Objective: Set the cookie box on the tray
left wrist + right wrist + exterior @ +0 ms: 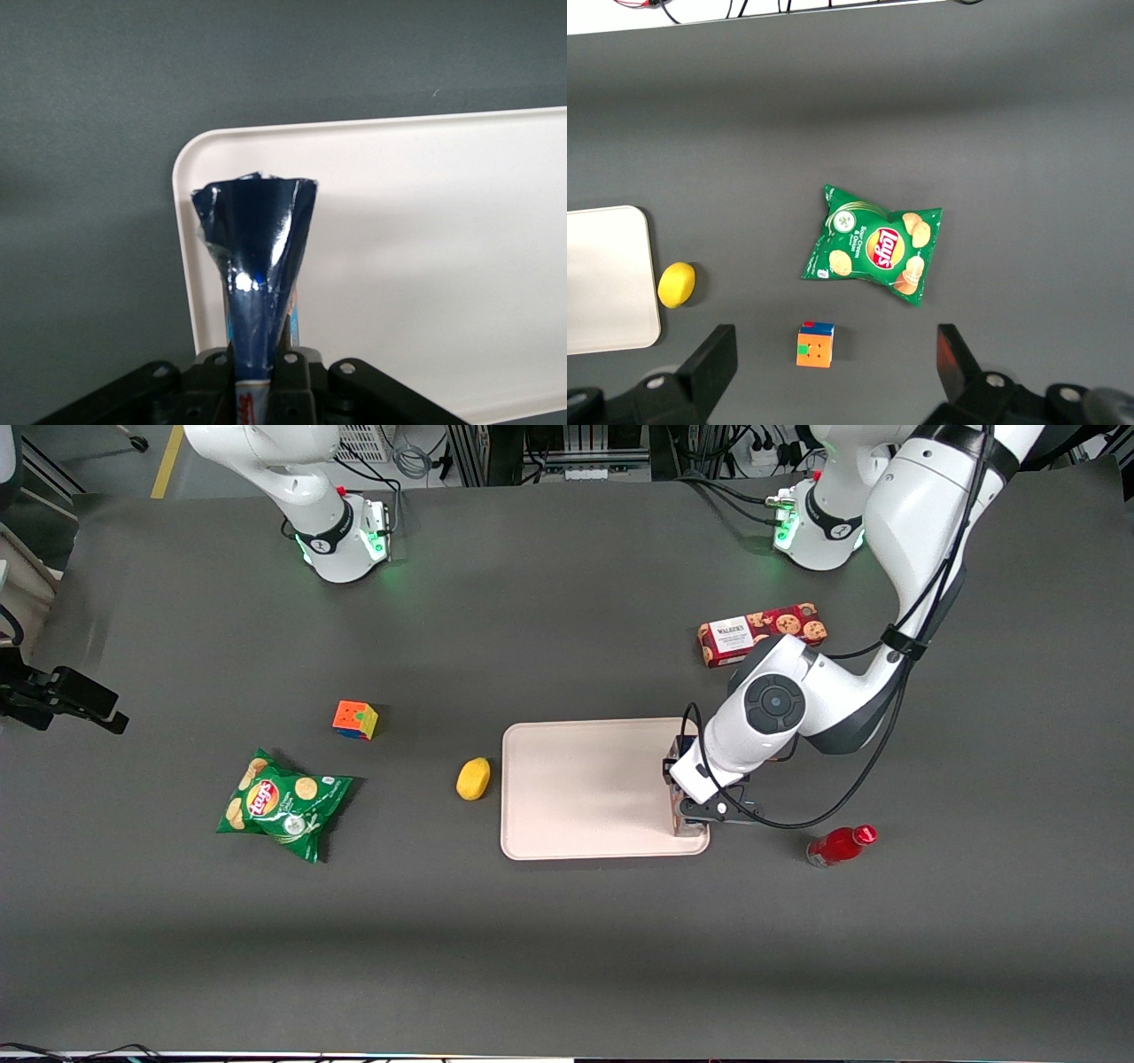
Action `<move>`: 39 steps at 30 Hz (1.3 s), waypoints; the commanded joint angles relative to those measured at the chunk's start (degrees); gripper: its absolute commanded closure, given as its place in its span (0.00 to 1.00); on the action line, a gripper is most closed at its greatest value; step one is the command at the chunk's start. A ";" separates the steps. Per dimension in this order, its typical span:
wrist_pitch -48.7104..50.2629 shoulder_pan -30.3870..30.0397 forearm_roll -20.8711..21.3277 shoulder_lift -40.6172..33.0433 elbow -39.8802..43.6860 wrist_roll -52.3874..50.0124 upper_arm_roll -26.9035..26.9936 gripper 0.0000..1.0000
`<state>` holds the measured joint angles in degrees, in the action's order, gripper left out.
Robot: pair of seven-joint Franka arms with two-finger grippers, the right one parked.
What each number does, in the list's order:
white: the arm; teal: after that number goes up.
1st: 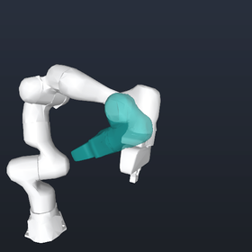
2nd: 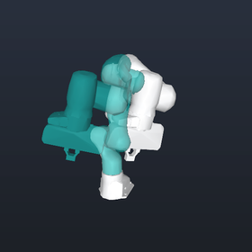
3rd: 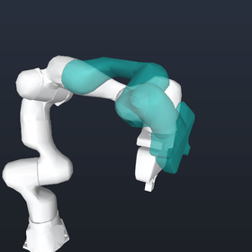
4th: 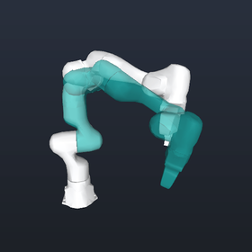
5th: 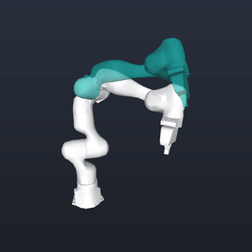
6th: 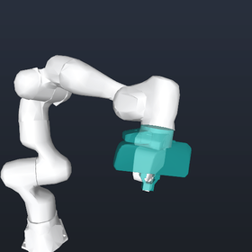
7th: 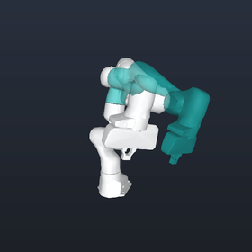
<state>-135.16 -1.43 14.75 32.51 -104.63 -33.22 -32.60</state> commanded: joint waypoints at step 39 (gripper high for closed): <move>54.06 -2.26 -10.71 -37.15 12.47 39.99 27.15 0.00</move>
<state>-70.15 -4.05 6.72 3.82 -74.16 3.69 -8.02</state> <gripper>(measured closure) 0.000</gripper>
